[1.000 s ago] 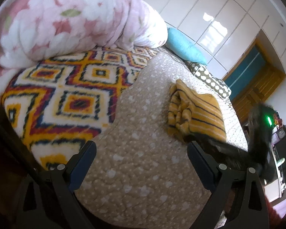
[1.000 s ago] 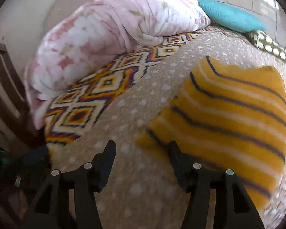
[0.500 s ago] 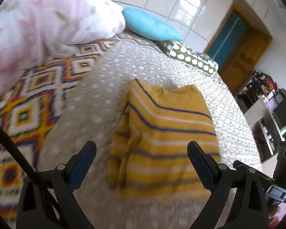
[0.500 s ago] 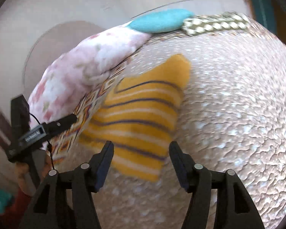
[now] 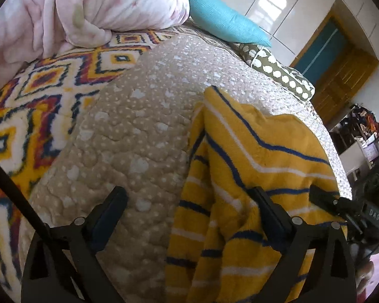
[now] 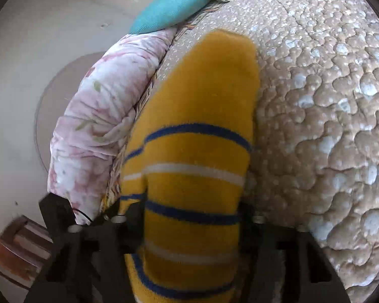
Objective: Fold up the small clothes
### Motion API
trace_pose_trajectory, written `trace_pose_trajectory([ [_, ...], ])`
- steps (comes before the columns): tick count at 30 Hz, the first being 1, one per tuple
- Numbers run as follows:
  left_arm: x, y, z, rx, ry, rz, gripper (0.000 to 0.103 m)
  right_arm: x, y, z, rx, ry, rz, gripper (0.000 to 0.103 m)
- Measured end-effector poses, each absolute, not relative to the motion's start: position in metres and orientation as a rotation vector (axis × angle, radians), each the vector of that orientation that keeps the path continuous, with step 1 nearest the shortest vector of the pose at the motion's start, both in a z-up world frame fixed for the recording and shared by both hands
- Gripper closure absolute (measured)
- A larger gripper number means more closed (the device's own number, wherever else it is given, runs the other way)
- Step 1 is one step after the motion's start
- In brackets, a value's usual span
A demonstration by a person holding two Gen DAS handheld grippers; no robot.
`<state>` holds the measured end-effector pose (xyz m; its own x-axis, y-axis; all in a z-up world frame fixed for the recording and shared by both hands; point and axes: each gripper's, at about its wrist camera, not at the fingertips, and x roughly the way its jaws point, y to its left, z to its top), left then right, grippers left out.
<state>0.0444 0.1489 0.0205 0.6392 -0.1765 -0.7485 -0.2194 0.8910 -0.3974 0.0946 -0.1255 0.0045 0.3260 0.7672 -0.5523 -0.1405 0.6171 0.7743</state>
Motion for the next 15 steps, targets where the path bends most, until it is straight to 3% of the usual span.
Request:
trace_pose_trajectory([
  [3,0.037,0.123,0.034,-0.507,0.905,-0.060,0.030,0.086,-0.142,0.033,0.671,1.028,0.701,0.062],
  [8,0.033,0.059,0.041,-0.397,0.924,-0.102,0.030,0.059,-0.187,0.064,0.516,0.970,0.638,0.060],
  [12,0.030,0.050,0.042,-0.447,0.954,-0.109,0.030,0.050,-0.214,0.043,0.424,1.058,0.481,0.047],
  [15,0.009,0.055,0.054,-0.426,0.925,-0.084,0.024,0.032,-0.228,0.054,0.393,1.006,0.456,0.045],
])
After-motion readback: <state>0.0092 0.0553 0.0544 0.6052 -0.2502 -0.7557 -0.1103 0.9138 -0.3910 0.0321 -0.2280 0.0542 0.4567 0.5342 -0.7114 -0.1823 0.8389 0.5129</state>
